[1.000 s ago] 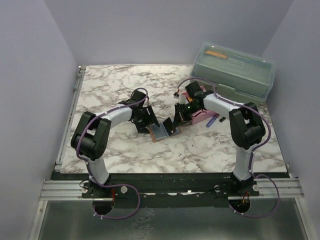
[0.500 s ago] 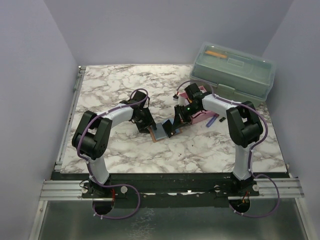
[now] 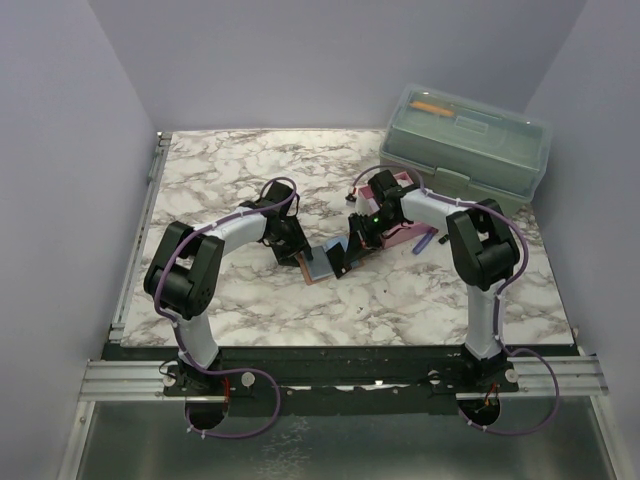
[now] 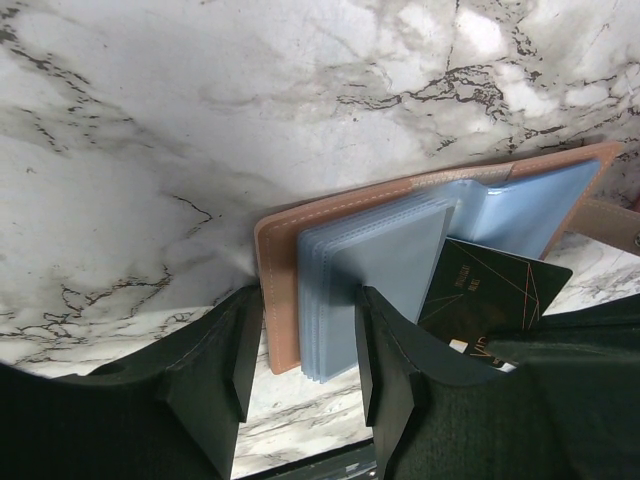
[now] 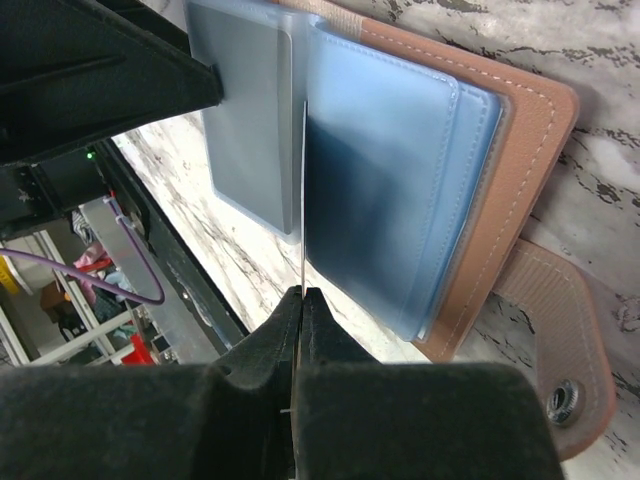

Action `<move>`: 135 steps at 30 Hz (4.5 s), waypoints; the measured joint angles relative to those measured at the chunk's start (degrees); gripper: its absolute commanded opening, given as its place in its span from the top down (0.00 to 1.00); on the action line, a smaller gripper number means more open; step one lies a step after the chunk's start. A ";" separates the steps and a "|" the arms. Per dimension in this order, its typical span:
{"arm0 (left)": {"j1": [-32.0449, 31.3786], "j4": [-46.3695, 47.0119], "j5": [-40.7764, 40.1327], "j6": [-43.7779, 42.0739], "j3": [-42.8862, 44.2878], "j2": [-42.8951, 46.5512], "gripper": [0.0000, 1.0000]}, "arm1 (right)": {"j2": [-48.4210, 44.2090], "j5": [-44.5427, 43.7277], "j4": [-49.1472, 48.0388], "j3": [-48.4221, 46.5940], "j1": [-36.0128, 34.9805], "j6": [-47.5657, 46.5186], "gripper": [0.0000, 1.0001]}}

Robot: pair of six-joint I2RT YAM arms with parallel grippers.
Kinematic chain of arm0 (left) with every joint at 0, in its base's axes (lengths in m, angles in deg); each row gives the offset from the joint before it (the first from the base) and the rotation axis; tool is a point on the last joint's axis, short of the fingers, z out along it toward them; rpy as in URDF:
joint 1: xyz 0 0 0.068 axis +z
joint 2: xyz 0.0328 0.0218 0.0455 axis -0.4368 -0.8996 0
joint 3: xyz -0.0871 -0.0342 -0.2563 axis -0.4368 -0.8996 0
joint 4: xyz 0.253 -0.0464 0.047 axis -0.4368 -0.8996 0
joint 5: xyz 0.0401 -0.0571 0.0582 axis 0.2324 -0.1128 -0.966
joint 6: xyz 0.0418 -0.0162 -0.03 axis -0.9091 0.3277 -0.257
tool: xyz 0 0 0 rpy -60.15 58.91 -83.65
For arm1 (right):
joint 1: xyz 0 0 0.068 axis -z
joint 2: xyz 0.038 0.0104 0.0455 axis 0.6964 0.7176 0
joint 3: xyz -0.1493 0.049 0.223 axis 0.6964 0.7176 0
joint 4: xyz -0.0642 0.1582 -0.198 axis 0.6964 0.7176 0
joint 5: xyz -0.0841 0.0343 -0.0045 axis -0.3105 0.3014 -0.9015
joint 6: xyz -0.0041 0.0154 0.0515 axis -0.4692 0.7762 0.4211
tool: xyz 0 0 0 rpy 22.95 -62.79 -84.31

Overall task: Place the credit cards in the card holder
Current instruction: Insert the credit card into the card holder.

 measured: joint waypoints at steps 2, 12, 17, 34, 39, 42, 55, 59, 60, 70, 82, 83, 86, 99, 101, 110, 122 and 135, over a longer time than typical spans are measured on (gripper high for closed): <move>0.00 0.02 0.00 -0.09 0.00 0.00 0.52 | 0.02 0.07 0.00 0.00 0.02 0.00 1.00; 0.00 -0.37 0.00 -0.46 0.42 -0.26 0.52 | -2.62 -0.04 0.48 0.00 0.02 0.02 1.00; 0.00 -0.57 0.02 -0.74 0.61 -0.44 0.52 | -2.75 0.13 0.90 -0.02 0.02 -0.22 1.00; 0.00 -1.01 0.02 -1.07 0.98 -0.66 0.52 | 0.72 1.51 1.99 -1.16 0.11 -0.48 1.00; 0.00 -1.09 0.02 -1.27 1.07 -0.72 0.52 | 1.38 1.49 2.49 -2.16 0.11 -0.48 1.00; 0.00 -1.33 0.02 -1.46 1.31 -0.87 0.52 | 2.10 1.40 3.13 -3.28 0.11 -0.57 1.00; 0.00 -2.47 0.04 -2.78 2.32 -1.46 0.52 | 4.76 0.50 4.83 -6.14 0.20 -1.92 1.00; -0.07 -3.15 0.02 -3.54 2.99 -1.88 0.52 | 5.70 -0.42 5.79 -7.65 -0.15 -2.40 1.00; -0.15 -3.39 0.00 -3.76 3.23 -2.03 0.52 | 5.92 -0.57 6.03 -7.98 -0.22 -2.54 1.00; -0.15 -5.03 -0.37 -7.61 5.09 -3.08 0.53 | 6.14 -1.46 6.36 -7.28 -0.50 -2.75 1.00; -0.15 -6.03 -0.48 -11.58 6.60 -3.85 0.53 | 7.26 -0.92 7.17 -9.86 -1.05 -2.93 1.00; -0.15 -6.05 -0.48 -11.61 6.60 -3.85 0.53 | 7.52 -0.81 7.19 -10.19 -1.05 -2.89 1.00; -0.15 -6.05 -0.46 -11.69 6.60 -3.87 0.53 | 8.17 -0.79 6.80 -10.58 -1.05 -2.25 1.00; 0.15 -4.98 0.02 -11.04 5.57 -3.41 0.54 | 7.82 -0.26 -1.05 -6.38 -1.03 5.77 1.00; 0.17 -4.61 0.09 -10.67 5.27 -3.21 0.54 | 7.06 -0.26 -2.86 -4.90 -1.03 7.37 1.00; 1.09 -3.19 0.07 -7.58 2.67 -0.63 0.35 | 4.68 -3.48 -6.12 -2.23 -1.64 11.15 0.76; 3.80 -4.02 -1.81 -4.92 -5.49 5.51 0.66 | 2.01 -7.93 -5.99 -2.05 -2.99 11.23 0.67; 3.02 -2.60 0.83 -3.61 -5.16 4.17 0.69 | 2.03 -9.79 -6.58 -4.98 -10.93 15.21 0.63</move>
